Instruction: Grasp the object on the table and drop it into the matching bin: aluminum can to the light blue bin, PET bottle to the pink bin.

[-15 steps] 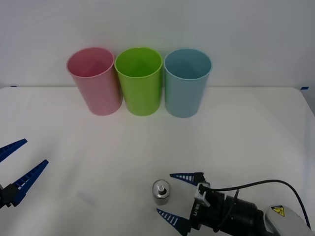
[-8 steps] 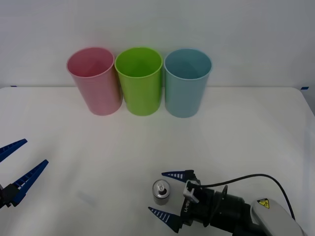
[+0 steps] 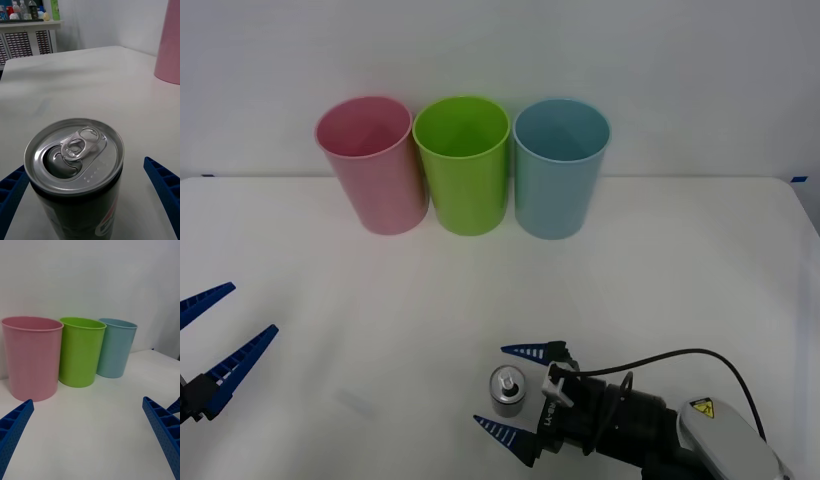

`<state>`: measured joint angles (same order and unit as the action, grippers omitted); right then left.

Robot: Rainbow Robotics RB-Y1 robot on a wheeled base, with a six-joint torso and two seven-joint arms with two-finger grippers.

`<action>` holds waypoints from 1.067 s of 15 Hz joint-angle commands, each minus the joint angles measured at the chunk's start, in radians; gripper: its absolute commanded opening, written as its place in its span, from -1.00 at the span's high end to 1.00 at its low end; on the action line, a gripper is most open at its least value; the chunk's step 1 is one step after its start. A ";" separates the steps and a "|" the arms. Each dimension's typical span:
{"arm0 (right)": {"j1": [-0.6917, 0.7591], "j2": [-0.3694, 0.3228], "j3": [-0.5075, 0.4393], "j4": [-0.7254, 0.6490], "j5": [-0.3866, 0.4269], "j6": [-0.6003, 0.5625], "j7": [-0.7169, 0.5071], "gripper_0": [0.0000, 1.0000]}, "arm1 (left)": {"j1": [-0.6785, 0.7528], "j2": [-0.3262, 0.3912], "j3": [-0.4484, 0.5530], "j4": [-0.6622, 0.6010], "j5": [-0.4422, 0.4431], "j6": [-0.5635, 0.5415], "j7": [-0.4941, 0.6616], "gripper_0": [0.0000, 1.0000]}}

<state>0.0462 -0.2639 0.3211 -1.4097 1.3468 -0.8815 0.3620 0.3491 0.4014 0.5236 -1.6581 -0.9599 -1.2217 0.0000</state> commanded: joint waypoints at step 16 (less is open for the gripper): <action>0.023 -0.032 -0.027 -0.083 -0.074 0.004 0.000 1.00 | 0.000 0.000 0.000 0.000 0.000 0.000 0.000 -1.00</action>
<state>0.0636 -0.2890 0.2987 -1.4756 1.2818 -0.8807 0.3668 0.3491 0.4014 0.5236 -1.6581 -0.9599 -1.2217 0.0000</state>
